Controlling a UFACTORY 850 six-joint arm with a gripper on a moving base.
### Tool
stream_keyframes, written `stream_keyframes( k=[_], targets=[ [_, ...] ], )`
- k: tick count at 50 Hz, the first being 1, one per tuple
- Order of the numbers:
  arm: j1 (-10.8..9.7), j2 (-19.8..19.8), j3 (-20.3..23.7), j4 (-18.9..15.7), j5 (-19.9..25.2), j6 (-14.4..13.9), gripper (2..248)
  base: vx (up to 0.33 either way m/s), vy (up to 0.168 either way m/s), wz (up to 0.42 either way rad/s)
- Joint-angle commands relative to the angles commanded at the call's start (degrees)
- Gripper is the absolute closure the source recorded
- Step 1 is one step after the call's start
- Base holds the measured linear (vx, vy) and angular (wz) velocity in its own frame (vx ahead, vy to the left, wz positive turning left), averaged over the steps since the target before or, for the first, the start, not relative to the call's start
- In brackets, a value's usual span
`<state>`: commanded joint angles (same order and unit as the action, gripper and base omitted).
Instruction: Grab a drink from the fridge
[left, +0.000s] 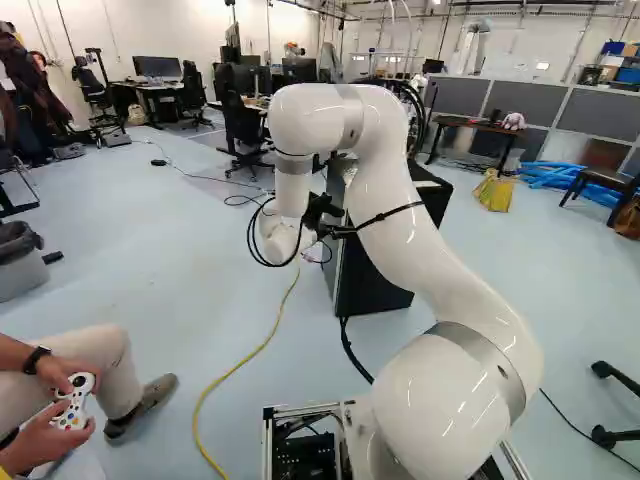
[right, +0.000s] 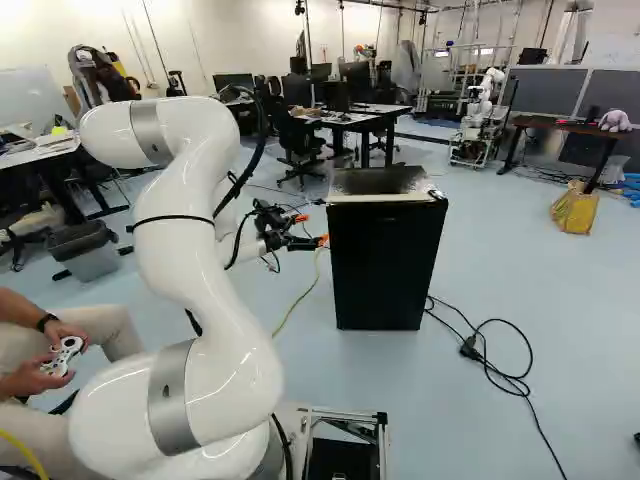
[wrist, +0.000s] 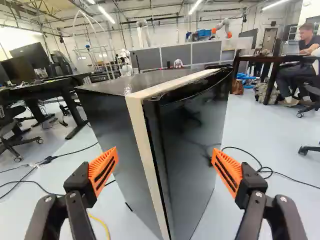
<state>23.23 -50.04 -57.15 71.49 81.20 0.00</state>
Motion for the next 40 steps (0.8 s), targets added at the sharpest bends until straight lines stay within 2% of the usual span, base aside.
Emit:
stream_keyframes(
  k=[40],
  targets=[
    [-1.62,-0.31,-0.62,0.0,0.0,0.0,3,0.0,0.0,0.0]
  ],
)
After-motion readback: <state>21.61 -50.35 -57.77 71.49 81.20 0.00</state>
